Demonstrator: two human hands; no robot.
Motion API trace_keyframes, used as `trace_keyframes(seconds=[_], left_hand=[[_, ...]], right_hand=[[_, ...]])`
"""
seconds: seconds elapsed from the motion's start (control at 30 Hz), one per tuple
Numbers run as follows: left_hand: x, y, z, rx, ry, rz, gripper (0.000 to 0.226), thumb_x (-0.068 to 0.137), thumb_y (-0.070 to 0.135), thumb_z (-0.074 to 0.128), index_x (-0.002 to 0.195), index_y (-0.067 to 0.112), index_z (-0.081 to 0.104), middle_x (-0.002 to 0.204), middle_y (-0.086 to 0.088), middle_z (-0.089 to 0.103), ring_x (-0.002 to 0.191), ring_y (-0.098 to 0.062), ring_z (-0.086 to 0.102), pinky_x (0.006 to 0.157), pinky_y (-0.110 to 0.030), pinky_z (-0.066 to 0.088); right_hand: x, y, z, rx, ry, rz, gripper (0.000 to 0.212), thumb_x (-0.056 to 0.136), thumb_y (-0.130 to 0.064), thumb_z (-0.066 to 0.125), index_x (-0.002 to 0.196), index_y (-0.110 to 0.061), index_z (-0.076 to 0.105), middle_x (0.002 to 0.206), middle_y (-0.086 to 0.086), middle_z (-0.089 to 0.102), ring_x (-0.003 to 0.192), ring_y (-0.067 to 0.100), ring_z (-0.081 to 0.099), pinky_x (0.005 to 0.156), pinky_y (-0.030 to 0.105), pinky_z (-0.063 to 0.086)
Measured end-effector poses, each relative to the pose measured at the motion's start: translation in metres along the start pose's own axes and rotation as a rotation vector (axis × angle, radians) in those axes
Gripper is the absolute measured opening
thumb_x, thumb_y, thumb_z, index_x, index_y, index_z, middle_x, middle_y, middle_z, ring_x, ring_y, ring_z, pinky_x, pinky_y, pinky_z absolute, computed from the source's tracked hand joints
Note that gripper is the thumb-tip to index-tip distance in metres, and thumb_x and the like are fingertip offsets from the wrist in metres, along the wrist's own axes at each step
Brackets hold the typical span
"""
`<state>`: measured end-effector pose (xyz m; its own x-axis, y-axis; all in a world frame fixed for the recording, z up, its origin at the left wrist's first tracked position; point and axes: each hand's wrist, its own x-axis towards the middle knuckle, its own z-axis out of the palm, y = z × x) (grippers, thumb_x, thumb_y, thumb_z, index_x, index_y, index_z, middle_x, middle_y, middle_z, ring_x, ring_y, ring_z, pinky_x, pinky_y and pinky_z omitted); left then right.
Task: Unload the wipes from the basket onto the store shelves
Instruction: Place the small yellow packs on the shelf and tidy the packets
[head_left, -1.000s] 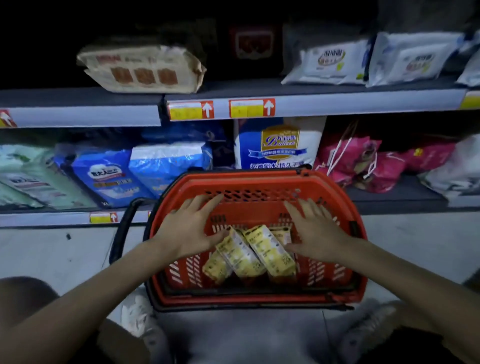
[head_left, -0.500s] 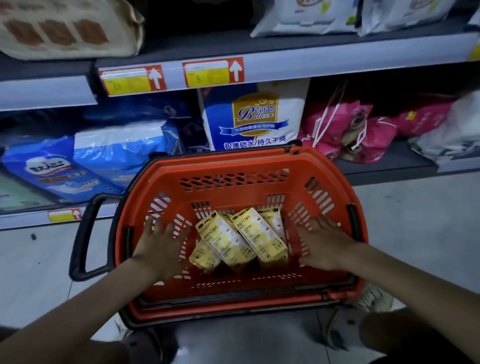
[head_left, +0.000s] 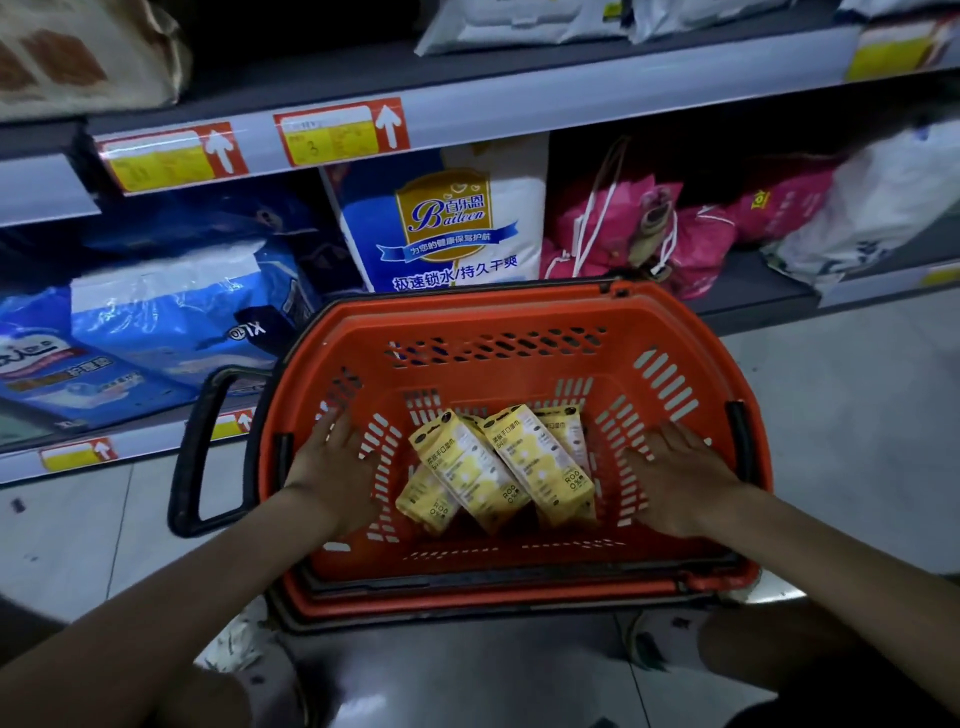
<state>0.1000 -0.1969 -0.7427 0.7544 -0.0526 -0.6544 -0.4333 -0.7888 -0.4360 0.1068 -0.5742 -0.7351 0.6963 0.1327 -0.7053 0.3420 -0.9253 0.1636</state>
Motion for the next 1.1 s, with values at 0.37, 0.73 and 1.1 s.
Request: trace_keyframes(seconds=[0.37, 0.73, 1.1], left_hand=[[0.024, 0.036, -0.041, 0.094, 0.027, 0.023, 0.079, 0.098, 0.071, 0.035, 0.161, 0.024, 0.035, 0.171, -0.014, 0.02, 0.158, -0.046, -0.006, 0.128, -0.058, -0.005], [0.06, 0.076, -0.075, -0.29, -0.053, 0.122, 0.079, 0.098, 0.069, 0.043, 0.164, 0.032, 0.023, 0.163, -0.013, 0.036, 0.152, -0.039, 0.027, 0.12, -0.056, 0.029], [0.145, 0.113, -0.04, -0.831, -0.168, -0.091, 0.132, 0.078, 0.067, 0.079, 0.166, 0.01, -0.001, 0.173, -0.02, 0.01, 0.156, -0.044, 0.021, 0.121, -0.052, 0.035]], right_hand=[[-0.024, 0.036, 0.025, 0.038, 0.055, 0.081, 0.076, 0.099, -0.057, 0.048, 0.16, -0.018, 0.026, 0.163, 0.017, 0.023, 0.152, 0.036, 0.018, 0.128, 0.045, 0.006], [-0.036, 0.035, 0.027, 0.057, 0.147, 0.029, 0.068, 0.099, -0.052, 0.05, 0.156, -0.022, 0.031, 0.155, 0.016, 0.037, 0.14, 0.036, 0.039, 0.118, 0.046, 0.031], [-0.027, 0.031, 0.041, 0.139, 0.122, -0.1, 0.072, 0.101, -0.051, 0.049, 0.161, -0.022, 0.02, 0.16, 0.018, 0.033, 0.137, 0.04, 0.047, 0.112, 0.05, 0.043]])
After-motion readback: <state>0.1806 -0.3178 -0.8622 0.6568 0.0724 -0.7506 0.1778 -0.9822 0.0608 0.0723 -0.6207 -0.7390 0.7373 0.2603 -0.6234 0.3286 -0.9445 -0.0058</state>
